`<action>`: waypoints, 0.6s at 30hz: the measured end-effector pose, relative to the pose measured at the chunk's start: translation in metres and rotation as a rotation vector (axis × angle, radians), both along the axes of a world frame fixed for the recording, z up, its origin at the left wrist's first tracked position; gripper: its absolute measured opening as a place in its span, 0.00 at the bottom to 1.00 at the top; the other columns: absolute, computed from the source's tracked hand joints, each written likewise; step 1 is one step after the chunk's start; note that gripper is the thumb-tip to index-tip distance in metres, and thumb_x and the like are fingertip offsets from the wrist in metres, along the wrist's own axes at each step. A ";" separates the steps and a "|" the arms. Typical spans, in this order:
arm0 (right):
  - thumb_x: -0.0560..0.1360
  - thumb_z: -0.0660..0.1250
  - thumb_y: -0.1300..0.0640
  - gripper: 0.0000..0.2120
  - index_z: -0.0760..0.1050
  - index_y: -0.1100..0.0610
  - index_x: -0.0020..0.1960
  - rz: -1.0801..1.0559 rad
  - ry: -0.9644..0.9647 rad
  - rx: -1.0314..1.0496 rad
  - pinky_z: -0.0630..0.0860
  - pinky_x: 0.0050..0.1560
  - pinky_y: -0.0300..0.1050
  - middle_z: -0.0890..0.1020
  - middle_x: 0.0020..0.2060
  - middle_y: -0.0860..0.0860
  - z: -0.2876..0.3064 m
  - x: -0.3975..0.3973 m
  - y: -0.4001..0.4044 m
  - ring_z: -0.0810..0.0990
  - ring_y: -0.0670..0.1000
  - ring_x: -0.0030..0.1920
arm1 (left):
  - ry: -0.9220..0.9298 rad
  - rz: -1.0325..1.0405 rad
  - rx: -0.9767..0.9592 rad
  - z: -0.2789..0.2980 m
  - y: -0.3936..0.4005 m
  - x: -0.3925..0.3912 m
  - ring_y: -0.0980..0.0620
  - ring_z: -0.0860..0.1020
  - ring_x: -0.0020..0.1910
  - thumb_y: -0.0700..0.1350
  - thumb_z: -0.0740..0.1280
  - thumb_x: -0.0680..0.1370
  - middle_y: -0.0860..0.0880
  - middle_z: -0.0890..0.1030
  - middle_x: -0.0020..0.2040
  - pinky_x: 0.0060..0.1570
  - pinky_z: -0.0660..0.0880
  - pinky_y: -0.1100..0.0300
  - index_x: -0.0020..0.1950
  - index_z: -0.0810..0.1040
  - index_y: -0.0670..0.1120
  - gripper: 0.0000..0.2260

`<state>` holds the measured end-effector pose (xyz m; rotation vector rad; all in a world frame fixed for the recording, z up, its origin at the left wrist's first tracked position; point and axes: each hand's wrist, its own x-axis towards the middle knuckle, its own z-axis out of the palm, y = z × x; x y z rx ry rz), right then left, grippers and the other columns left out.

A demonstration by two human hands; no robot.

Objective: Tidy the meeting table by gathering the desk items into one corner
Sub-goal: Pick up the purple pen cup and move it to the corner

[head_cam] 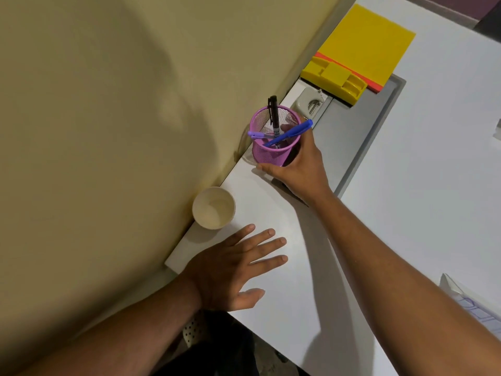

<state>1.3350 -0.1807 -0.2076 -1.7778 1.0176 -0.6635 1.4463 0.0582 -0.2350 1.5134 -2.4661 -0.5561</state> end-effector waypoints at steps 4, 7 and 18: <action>0.67 0.83 0.45 0.51 0.59 0.54 0.80 0.023 0.067 -0.064 0.70 0.54 0.18 0.77 0.70 0.50 -0.008 0.000 0.001 0.77 0.39 0.59 | -0.002 0.005 -0.016 0.000 0.000 -0.001 0.48 0.50 0.87 0.61 0.64 0.80 0.52 0.51 0.88 0.85 0.50 0.43 0.86 0.58 0.54 0.36; 0.68 0.83 0.45 0.48 0.60 0.54 0.79 0.001 0.065 -0.090 0.70 0.53 0.18 0.78 0.70 0.51 -0.011 0.001 0.000 0.77 0.40 0.58 | -0.018 0.005 -0.011 0.002 -0.001 -0.001 0.49 0.50 0.87 0.62 0.64 0.80 0.52 0.51 0.88 0.85 0.50 0.44 0.86 0.59 0.54 0.36; 0.68 0.84 0.45 0.48 0.62 0.55 0.78 -0.033 0.066 -0.061 0.69 0.53 0.16 0.79 0.70 0.52 -0.016 0.003 -0.003 0.77 0.43 0.61 | -0.021 0.008 0.013 0.005 -0.003 0.000 0.50 0.50 0.87 0.62 0.64 0.80 0.53 0.52 0.88 0.85 0.52 0.44 0.85 0.60 0.54 0.36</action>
